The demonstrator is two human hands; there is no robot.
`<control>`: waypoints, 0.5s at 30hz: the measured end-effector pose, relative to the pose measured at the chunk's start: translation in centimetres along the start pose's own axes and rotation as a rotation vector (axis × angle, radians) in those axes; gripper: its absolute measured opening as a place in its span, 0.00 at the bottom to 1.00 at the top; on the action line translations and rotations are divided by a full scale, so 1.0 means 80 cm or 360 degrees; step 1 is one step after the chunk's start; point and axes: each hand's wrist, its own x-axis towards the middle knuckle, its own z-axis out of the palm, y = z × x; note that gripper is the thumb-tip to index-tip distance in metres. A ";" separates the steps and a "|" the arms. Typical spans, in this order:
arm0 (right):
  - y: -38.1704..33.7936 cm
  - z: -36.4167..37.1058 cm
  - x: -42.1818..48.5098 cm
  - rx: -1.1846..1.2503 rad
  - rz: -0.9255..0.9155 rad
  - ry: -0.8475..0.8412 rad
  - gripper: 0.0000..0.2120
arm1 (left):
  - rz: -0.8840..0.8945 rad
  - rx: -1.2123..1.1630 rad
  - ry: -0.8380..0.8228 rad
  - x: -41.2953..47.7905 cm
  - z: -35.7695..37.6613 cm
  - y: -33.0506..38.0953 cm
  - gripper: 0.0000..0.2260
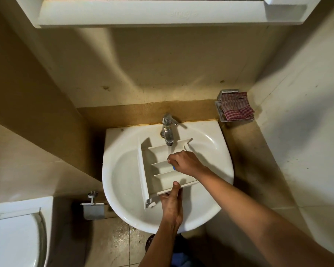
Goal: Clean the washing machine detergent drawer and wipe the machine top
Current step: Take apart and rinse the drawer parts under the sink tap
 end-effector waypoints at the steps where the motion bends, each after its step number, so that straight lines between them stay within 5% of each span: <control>1: -0.002 0.000 0.000 -0.0020 0.0029 0.0001 0.12 | -0.0007 0.0016 -0.0005 0.001 -0.003 0.000 0.47; 6: 0.001 -0.001 0.000 -0.0033 0.0024 0.0056 0.13 | -0.0123 -0.0022 0.0070 0.002 -0.023 0.017 0.46; 10: 0.000 -0.001 -0.002 -0.0067 -0.0097 0.0155 0.12 | -0.0134 -0.0229 0.0237 0.002 -0.020 0.025 0.26; 15: 0.000 0.001 -0.002 0.0026 -0.0210 0.0410 0.09 | -0.0127 -0.0372 0.0374 0.009 -0.011 0.022 0.21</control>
